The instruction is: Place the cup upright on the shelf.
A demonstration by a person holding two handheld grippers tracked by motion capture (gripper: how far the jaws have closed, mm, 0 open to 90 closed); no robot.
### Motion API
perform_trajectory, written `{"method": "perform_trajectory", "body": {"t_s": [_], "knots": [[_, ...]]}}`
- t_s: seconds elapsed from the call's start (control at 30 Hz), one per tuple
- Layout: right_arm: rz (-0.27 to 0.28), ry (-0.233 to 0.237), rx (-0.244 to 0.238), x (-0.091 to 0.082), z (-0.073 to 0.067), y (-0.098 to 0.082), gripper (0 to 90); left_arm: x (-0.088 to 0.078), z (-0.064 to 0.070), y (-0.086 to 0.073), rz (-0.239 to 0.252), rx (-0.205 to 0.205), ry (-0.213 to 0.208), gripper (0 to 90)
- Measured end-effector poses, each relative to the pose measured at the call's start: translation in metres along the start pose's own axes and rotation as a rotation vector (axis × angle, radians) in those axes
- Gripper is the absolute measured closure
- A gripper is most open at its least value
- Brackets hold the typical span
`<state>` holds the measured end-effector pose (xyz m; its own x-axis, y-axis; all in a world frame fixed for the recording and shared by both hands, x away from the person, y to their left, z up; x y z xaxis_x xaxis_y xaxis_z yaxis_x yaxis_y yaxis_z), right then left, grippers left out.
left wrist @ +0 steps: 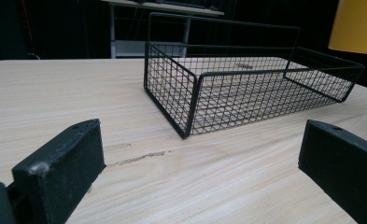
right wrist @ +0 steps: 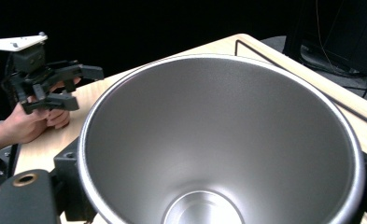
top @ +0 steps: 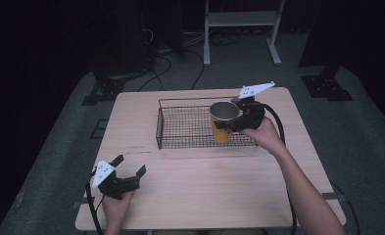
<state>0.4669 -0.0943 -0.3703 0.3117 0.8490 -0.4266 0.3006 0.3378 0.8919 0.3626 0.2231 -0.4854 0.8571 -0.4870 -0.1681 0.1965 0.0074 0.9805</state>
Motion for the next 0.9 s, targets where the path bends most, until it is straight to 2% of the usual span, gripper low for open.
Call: {"method": "perform_trajectory", "body": {"t_s": [0.27, 0.5, 0.77, 0.9], "knots": [[0.004, -0.017, 0.008, 0.012, 0.017, 0.013, 12.6, 0.000, 0.000, 0.000, 0.001, -0.001, -0.002, 0.0], [0.005, -0.060, 0.006, 0.023, 0.033, 0.021, 12.6, 0.000, 0.000, 0.000, 0.002, -0.001, -0.002, 0.0], [-0.011, -0.067, 0.032, 0.038, 0.052, 0.020, 12.6, 0.000, 0.000, 0.000, 0.001, 0.001, 0.000, 0.0], [0.003, -0.074, 0.045, 0.044, 0.061, 0.018, 12.6, 0.000, 0.000, 0.000, 0.003, 0.000, -0.001, 0.0]]}}
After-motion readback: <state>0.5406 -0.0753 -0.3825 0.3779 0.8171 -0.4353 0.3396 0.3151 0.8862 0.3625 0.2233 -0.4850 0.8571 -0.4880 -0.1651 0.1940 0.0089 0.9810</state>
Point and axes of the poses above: each handheld gripper's, and its own axes: x roughly forward along the jaws, y roughly out of its top, z roughly to its right, the point moved 9 cm from there along x, roughly forward along the jaws, and after that the axes turned 1 degree about z, right-handed, at the moved point
